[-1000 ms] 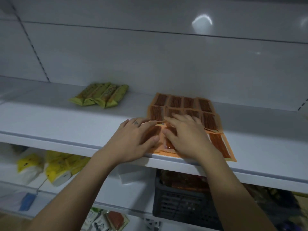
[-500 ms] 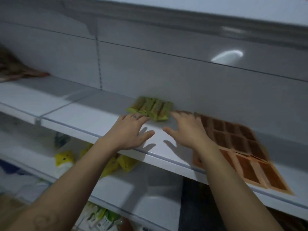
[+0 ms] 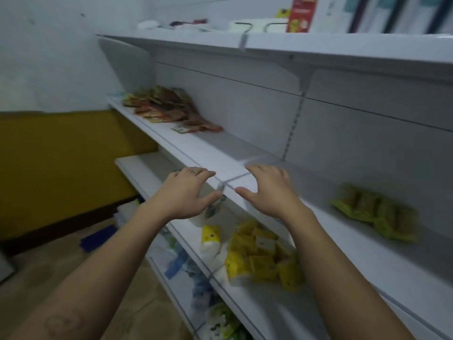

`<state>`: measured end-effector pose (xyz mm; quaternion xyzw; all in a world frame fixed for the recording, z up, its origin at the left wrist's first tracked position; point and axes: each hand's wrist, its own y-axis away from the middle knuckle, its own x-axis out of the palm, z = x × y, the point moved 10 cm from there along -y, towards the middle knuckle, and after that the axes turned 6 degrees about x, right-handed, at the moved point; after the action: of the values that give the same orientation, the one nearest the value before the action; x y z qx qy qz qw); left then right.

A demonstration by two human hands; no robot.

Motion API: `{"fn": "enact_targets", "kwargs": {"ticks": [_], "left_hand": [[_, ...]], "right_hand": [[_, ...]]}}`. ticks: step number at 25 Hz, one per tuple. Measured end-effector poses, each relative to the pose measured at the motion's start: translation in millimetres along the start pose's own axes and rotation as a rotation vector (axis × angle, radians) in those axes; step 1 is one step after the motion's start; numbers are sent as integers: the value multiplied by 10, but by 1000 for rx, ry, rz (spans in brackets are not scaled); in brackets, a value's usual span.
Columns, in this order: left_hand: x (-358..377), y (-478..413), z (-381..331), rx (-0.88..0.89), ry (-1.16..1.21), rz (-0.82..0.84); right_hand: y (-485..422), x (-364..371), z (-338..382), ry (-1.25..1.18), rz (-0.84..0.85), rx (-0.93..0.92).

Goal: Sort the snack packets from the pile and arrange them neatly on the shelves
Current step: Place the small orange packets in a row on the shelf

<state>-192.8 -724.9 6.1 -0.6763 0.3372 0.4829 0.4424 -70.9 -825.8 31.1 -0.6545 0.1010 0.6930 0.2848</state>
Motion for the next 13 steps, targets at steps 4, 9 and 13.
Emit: {"fn": "enact_targets", "kwargs": {"ticks": [4,9,13], "left_hand": [[-153,252,773,-142,-29,-21],[-151,205,1493,-247,-35,-16],[-58,-199,2089,-274,-68,-15]], "right_hand": [[-472,270,798,-40,33,-145],[-1086,611,1364,-111,52,-209],[-1812,946,1581,-179,43,-201]]}}
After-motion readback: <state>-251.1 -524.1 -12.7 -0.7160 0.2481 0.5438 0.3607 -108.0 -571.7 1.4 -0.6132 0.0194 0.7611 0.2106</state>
